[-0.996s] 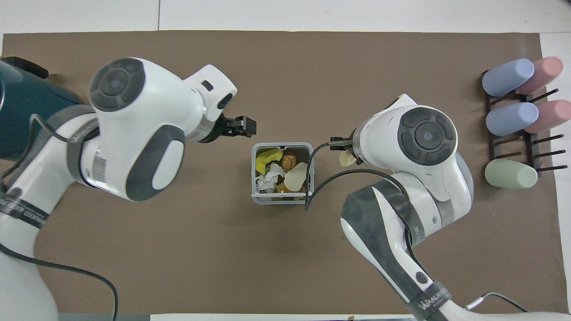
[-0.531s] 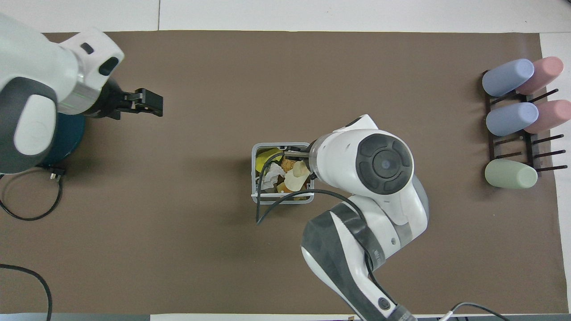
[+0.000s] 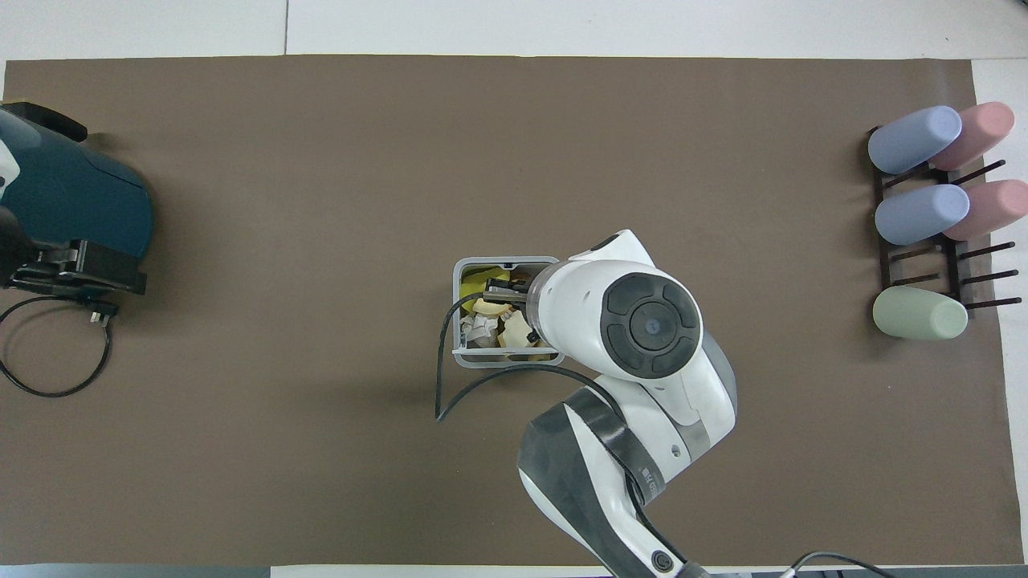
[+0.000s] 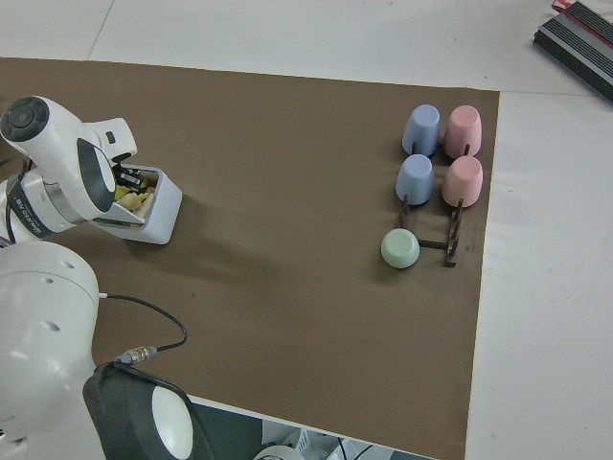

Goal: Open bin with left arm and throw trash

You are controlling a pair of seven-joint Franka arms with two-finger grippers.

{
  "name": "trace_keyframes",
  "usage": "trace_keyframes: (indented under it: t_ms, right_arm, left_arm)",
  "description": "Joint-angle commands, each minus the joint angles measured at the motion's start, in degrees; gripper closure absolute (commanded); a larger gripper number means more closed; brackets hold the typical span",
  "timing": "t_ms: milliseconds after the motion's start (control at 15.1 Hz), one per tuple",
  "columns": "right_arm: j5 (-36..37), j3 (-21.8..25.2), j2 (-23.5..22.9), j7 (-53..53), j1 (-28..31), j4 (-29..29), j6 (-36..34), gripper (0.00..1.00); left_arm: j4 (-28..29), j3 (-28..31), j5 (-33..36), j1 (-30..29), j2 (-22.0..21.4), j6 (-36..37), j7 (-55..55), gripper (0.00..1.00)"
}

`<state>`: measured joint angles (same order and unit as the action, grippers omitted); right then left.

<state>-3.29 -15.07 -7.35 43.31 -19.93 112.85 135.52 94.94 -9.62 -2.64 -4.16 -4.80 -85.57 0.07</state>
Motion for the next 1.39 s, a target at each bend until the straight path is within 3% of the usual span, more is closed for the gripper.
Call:
trace_keyframes:
  t_ms: [0,266,465,863,1328]
  right_arm:
    - [-0.93,-0.31,0.32,-0.77,0.50,0.79,1.24,0.00]
    - [-0.15,-0.14,0.24,-1.55,1.12,0.27,0.37,0.00]
    - [-0.05,0.22,0.32,-10.14,5.84,0.09,0.19,0.00]
    - [-0.05,0.22,1.64,-16.67,15.78,0.09,-0.51,0.00]
    - [-0.05,0.13,6.30,-23.51,24.31,-1.40,-7.09,0.00]
  left_arm:
    - [4.37,0.13,1.33,0.46,-1.88,-4.06,0.29,0.00]
    - [0.00,1.44,2.11,3.09,0.22,-1.55,-0.07,0.00]
    - [-3.88,6.01,2.12,7.49,1.72,0.58,0.11,0.00]
    - [-1.08,6.02,2.29,7.58,0.67,-0.30,0.37,0.00]
    - [-0.81,5.84,4.05,8.64,0.67,-1.27,0.37,0.00]
